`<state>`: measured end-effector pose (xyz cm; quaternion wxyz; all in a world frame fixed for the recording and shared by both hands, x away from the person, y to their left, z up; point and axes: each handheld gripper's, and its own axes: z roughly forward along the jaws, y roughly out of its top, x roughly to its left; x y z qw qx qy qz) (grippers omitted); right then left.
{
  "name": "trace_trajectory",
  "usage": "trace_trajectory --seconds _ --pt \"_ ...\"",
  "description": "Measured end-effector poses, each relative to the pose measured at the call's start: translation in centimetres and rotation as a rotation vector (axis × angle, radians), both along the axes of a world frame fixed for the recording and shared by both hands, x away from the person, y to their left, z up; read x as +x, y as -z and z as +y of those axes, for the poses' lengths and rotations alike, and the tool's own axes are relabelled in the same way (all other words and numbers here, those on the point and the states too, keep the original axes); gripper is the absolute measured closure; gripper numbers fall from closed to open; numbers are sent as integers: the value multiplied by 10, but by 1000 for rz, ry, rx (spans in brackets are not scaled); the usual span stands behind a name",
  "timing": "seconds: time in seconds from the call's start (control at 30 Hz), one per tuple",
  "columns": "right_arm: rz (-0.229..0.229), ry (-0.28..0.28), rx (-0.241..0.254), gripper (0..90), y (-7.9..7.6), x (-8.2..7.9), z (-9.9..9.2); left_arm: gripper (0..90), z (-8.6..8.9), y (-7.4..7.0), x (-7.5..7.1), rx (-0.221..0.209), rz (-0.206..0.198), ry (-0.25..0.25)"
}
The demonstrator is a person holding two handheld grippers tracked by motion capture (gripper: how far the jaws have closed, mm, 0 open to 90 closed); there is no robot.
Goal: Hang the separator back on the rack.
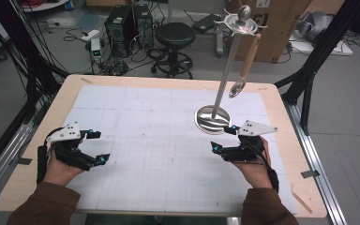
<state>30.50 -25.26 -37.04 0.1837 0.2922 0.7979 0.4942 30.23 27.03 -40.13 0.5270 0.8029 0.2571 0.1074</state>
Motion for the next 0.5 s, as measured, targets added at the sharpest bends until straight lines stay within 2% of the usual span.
trace_trajectory --seconds 0.5 --pt "3 1 -1 218 0 -1 0 40 0 0 0 2 0 1"
